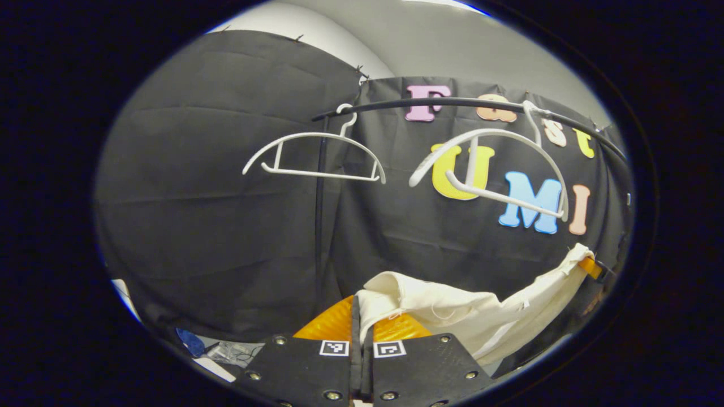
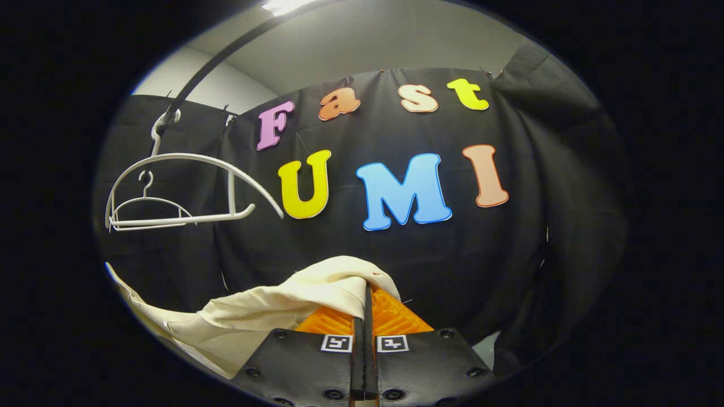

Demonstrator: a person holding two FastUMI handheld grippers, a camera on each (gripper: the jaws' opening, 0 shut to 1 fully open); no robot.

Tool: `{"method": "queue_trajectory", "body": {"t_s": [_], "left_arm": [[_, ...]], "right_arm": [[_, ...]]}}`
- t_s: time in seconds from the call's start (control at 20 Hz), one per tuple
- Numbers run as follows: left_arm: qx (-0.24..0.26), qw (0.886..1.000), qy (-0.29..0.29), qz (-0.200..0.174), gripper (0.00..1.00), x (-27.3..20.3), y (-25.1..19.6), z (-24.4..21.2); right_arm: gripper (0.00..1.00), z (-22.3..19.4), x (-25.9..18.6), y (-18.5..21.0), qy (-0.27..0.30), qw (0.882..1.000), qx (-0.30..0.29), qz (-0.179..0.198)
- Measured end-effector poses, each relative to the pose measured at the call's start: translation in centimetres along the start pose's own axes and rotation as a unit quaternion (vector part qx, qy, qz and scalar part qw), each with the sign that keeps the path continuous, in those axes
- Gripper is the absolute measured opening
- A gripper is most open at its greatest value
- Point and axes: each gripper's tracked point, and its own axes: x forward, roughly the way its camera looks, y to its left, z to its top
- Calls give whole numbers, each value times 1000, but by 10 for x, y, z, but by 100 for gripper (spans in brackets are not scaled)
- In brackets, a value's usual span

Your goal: Grasp the clothes on the hanger with both hands and then place them into the laundry hamper below.

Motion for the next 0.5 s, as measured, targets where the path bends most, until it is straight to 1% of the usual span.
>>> {"method": "queue_trajectory", "body": {"t_s": [0.05, 0.2, 0.3, 0.4, 0.5], "left_arm": [[-2, 1000, 7, -11, 0, -5, 4, -6], [-8, 999, 32, -29, 1, -15, 17, -24], [9, 998, 46, -48, 0, -14, 17, -34], [38, 996, 55, -61, 0, -15, 22, -44], [59, 993, 60, -85, 0, -23, 20, -57]], "right_arm": [[1, -2, -12, -2, 1, 1000, -2, -8], [1, -15, -48, -2, 27, 999, -14, -30], [1, -23, -74, -6, 45, 997, -33, -48], [1, -32, -100, -10, 62, 995, -43, -65], [1, -39, -123, -9, 74, 993, -50, -82]]}}
